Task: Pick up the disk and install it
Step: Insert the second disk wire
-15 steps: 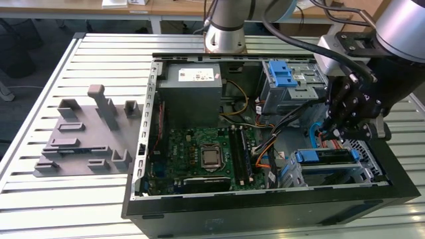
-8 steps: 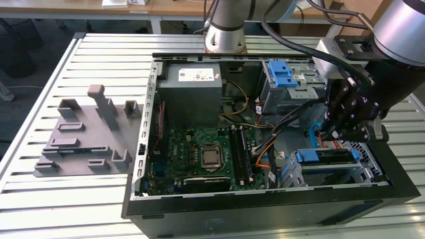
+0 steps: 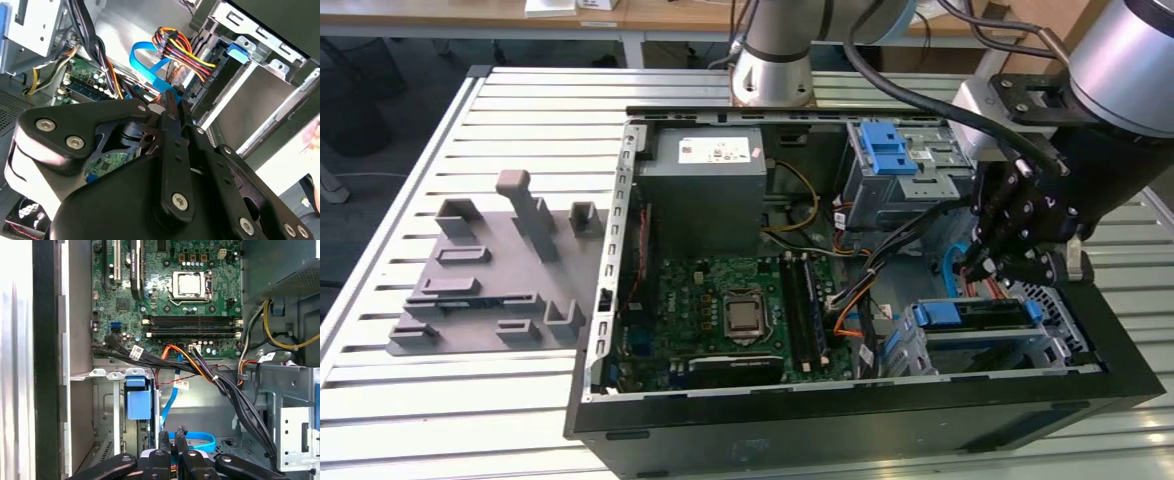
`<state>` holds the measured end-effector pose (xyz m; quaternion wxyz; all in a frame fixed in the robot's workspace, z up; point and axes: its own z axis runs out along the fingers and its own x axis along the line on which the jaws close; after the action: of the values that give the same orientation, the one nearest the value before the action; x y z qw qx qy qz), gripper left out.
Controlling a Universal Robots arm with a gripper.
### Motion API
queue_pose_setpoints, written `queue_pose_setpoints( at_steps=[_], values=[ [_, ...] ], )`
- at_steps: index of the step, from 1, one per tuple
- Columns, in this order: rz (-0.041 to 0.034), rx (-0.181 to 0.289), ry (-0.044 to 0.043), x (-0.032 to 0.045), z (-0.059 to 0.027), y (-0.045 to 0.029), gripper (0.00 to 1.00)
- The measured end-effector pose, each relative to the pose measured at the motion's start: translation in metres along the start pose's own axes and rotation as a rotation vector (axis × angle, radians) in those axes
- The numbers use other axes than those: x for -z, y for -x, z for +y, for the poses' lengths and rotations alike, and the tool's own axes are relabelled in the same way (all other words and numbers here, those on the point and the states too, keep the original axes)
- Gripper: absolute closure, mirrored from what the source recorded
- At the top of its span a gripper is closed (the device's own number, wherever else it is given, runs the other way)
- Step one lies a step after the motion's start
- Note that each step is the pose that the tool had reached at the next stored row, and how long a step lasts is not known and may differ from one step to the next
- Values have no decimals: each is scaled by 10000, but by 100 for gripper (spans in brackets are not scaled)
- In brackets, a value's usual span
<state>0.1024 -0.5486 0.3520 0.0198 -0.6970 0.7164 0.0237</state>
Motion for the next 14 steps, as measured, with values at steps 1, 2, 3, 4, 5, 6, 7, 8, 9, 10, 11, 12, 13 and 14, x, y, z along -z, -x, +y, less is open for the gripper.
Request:
queue_pose_setpoints(
  at_steps=[1, 2, 3, 4, 5, 6, 7, 8, 9, 10, 11, 12, 13, 14],
  values=[
    [-26, 0, 0, -7, 0, -2, 84],
    [-39, 7, -4, -16, 0, -6, 84],
    [-38, 27, -12, -22, 0, -12, 84],
    [-37, 79, -21, -28, 0, -19, 84],
    [-37, 152, -18, -34, 0, -25, 84],
    [-38, 237, -15, -41, 1, -29, 84],
    [-36, 324, -10, -46, 1, -34, 84],
    [-36, 404, -6, -52, 1, -39, 84],
    [-35, 463, -3, -57, 1, -49, 84],
    [-36, 492, -3, -62, 1, -65, 84],
    [-34, 507, -10, -65, 2, -83, 84],
    [-36, 518, -15, -69, 2, -97, 84],
    [-35, 529, -19, -72, 2, -109, 84],
    [-35, 540, -24, -75, 2, -121, 84]
  ],
)
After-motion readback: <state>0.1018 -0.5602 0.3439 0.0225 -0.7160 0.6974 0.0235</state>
